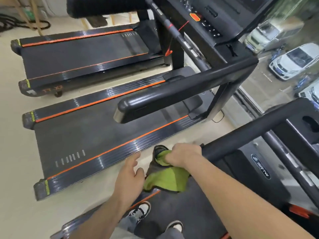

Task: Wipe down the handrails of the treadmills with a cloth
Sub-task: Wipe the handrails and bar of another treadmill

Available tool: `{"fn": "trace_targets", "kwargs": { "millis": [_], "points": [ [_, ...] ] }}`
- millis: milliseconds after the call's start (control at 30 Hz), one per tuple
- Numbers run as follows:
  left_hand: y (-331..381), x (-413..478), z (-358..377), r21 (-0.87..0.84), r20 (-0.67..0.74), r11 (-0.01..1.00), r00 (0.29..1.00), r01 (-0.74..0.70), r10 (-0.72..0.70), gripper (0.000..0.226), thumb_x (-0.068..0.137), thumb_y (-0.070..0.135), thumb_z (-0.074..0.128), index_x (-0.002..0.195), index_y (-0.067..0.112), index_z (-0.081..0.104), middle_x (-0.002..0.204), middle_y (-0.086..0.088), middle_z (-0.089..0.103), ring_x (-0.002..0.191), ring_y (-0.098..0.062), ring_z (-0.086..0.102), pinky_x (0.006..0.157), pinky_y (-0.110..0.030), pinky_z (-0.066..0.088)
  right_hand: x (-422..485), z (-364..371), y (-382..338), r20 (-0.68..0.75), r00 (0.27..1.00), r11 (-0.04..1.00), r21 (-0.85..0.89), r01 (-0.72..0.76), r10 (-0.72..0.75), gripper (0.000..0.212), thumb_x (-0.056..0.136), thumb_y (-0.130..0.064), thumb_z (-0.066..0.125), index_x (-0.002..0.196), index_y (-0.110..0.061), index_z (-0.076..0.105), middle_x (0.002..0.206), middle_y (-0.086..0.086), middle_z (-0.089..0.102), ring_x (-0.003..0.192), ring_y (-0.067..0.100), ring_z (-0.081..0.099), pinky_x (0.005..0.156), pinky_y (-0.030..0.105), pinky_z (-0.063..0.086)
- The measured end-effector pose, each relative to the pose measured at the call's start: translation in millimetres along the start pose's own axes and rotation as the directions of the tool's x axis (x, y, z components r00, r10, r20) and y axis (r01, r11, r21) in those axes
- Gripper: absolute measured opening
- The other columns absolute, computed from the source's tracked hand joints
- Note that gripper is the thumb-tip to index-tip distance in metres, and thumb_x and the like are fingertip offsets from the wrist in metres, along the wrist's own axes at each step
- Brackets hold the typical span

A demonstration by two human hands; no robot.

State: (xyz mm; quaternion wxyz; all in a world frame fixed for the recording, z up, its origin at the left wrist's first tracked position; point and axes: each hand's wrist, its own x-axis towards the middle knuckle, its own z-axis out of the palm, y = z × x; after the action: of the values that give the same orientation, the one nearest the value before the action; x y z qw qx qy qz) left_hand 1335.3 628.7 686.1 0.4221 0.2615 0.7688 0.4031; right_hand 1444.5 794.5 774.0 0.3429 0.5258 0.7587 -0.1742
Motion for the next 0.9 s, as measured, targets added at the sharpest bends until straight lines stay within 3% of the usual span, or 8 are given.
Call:
{"fn": "trace_targets", "kwargs": {
  "millis": [133, 233, 333, 467, 533, 633, 767, 900],
  "points": [
    [-10, -2, 1, 0.006, 0.008, 1.000, 1.000, 0.020, -0.020, 0.051, 0.097, 0.005, 0.048, 0.141, 0.031, 0.052, 0.141, 0.014, 0.053, 0.119, 0.000, 0.055, 0.105, -0.034, 0.048, 21, -16, 34, 0.040, 0.989, 0.989, -0.055, -0.140, 0.142, 0.055, 0.098, -0.041, 0.033, 0.143, -0.019, 0.054, 0.151, 0.005, 0.053, 0.144, 0.029, 0.042, 0.125, 0.052, 0.004],
    [-10, -8, 1, 0.016, 0.030, 1.000, 0.999, 0.015, -0.015, 0.050, 0.097, 0.005, 0.047, 0.136, 0.036, 0.052, 0.141, 0.017, 0.051, 0.116, 0.006, 0.054, 0.103, -0.027, 0.045, 24, -11, 26, 0.026, 0.992, 0.986, -0.115, -0.123, 0.127, 0.052, 0.096, -0.042, 0.034, 0.136, -0.022, 0.060, 0.144, 0.003, 0.059, 0.136, 0.028, 0.050, 0.123, 0.053, 0.015],
    [-11, -10, -3, 0.036, 0.043, 0.999, 0.999, 0.009, -0.010, 0.053, 0.096, 0.005, 0.046, 0.136, 0.039, 0.050, 0.139, 0.018, 0.051, 0.120, 0.002, 0.054, 0.104, -0.030, 0.046, 10, 1, 1, -0.015, 0.999, 0.992, -0.126, -0.030, 0.029, 0.049, 0.096, -0.046, 0.039, 0.129, -0.021, 0.064, 0.135, 0.004, 0.064, 0.126, 0.029, 0.057, 0.108, 0.041, 0.038],
    [-13, -3, -9, -0.007, 0.006, 0.999, 0.999, 0.046, -0.046, 0.053, 0.095, 0.002, 0.045, 0.139, 0.032, 0.052, 0.142, 0.013, 0.054, 0.121, -0.007, 0.057, 0.107, -0.038, 0.048, -10, 36, -41, -0.083, 0.982, 0.952, -0.273, 0.139, -0.167, 0.054, 0.091, -0.057, 0.044, 0.124, -0.021, 0.066, 0.124, 0.005, 0.068, 0.117, 0.029, 0.061, 0.092, 0.039, 0.040],
    [-10, 0, -10, -0.044, -0.011, 0.998, 0.999, 0.053, -0.054, 0.054, 0.094, 0.004, 0.045, 0.135, 0.038, 0.052, 0.139, 0.009, 0.058, 0.121, -0.009, 0.059, 0.103, -0.034, 0.050, -21, 63, -55, -0.135, 0.950, 0.870, -0.455, 0.192, -0.281, 0.045, 0.093, -0.050, 0.051, 0.126, -0.022, 0.062, 0.124, 0.009, 0.063, 0.116, 0.031, 0.057, 0.096, 0.045, 0.039],
    [-1, 2, -8, -0.042, -0.019, 0.998, 0.999, 0.036, -0.037, 0.054, 0.095, 0.000, 0.044, 0.134, 0.036, 0.051, 0.137, 0.010, 0.056, 0.125, -0.008, 0.054, 0.102, -0.026, 0.046, -31, 90, -48, -0.192, 0.880, 0.792, -0.546, 0.272, -0.434, 0.038, 0.096, -0.031, 0.056, 0.129, -0.014, 0.057, 0.121, 0.014, 0.057, 0.115, 0.037, 0.051, 0.107, 0.059, 0.033],
    [17, 6, 3, 0.067, -0.025, 0.995, 0.996, -0.080, 0.082, 0.050, 0.096, 0.001, 0.048, 0.139, 0.026, 0.052, 0.138, 0.013, 0.051, 0.127, -0.006, 0.048, 0.108, -0.029, 0.038, -39, 111, -2, -0.485, 0.662, 0.807, -0.479, 0.345, -0.571, 0.046, 0.076, -0.026, 0.075, 0.118, -0.015, 0.060, 0.111, 0.012, 0.058, 0.111, 0.038, 0.052, 0.110, 0.059, 0.035],
    [53, 1, 33, 0.119, 0.007, 0.950, 0.957, -0.289, 0.290, 0.036, 0.102, 0.010, 0.054, 0.136, 0.018, 0.058, 0.138, 0.013, 0.052, 0.133, -0.009, 0.045, 0.112, -0.025, 0.031, -51, 127, 49, -0.661, 0.674, 0.943, -0.195, 0.269, -0.329, 0.068, 0.081, -0.049, 0.064, 0.140, -0.018, 0.052, 0.149, 0.012, 0.049, 0.145, 0.035, 0.037, 0.119, 0.057, 0.027]
  ]
}}
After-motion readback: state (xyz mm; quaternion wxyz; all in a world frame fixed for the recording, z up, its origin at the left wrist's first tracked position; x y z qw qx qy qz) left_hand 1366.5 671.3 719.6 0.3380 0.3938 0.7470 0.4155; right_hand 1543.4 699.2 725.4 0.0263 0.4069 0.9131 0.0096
